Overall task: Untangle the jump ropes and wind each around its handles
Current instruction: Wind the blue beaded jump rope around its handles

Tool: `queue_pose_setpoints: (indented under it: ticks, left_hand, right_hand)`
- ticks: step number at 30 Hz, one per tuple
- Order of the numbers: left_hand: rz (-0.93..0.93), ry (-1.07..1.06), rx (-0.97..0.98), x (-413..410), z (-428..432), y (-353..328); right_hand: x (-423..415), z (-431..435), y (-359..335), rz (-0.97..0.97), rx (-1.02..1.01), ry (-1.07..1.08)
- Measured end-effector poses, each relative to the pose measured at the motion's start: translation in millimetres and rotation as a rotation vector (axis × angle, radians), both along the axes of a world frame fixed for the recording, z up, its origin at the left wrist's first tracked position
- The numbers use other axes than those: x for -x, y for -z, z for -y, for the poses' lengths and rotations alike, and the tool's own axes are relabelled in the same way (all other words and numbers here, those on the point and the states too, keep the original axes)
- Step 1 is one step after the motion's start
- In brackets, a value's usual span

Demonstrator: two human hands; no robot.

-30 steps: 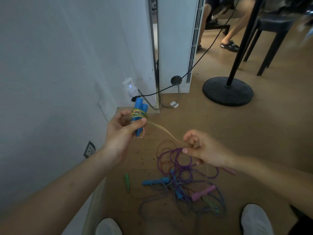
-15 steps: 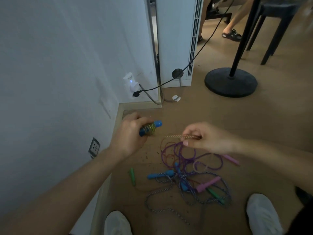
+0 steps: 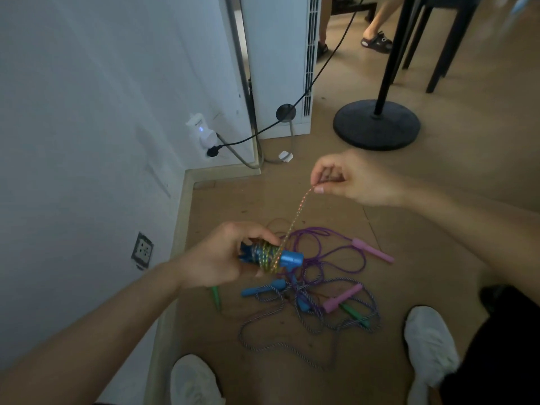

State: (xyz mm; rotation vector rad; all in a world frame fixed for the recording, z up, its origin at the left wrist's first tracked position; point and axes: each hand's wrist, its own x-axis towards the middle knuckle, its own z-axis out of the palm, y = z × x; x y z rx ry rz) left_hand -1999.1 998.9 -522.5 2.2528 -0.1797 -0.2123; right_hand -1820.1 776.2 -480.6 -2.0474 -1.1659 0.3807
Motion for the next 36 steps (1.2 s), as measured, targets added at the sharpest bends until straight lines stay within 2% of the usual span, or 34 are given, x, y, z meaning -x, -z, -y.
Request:
queue_pose_setpoints:
  ticks: [3, 7, 11, 14, 16, 21, 25, 28, 32, 36]
  left_hand:
    - [-0.041, -0.054, 0.201, 2.1, 4.9, -10.9]
    - [-0.067, -0.209, 0.614, 0.5, 0.9, -13.9]
    - [-0.071, -0.376, 0.883, -0.8, 3.1, -14.4]
    - [-0.056, -0.494, 1.019, -3.8, 4.0, -14.9]
    - [-0.024, -0.583, 1.036, -5.6, 3.6, -16.2]
    - [0.032, -0.783, 0.891, -9.0, -0.6, -13.2]
    - [0.080, -0.891, 0.515, -10.0, -6.8, -8.1]
    - [0.099, -0.797, 0.283, -9.7, -8.2, -4.5]
    - [0.094, -0.542, -0.018, -8.3, -5.9, 0.3]
    - [0.084, -0.299, -0.130, -5.9, 2.0, 2.7]
  right_hand:
    - [-9.2, -0.9, 6.9, 0.011, -0.002, 0.038]
    - [-18.1, -1.8, 20.0, 0.008, 0.024, 0.085]
    - [-16.4, -0.1, 32.8, -0.032, 0.096, 0.060]
    - [-3.0, -1.0, 39.5, -0.080, 0.138, 0.008]
    - [8.5, -3.0, 41.6, -0.103, 0.177, -0.036]
    - [36.1, -4.9, 35.3, -0.124, 0.182, -0.152]
    - [46.1, -1.3, 28.0, -0.045, 0.190, -0.219]
    - [48.1, 1.2, 19.1, 0.030, 0.162, -0.206]
    - [40.5, 3.6, 5.1, 0.134, 0.144, -0.194]
    - [32.0, 5.2, -3.6, 0.061, 0.041, -0.165]
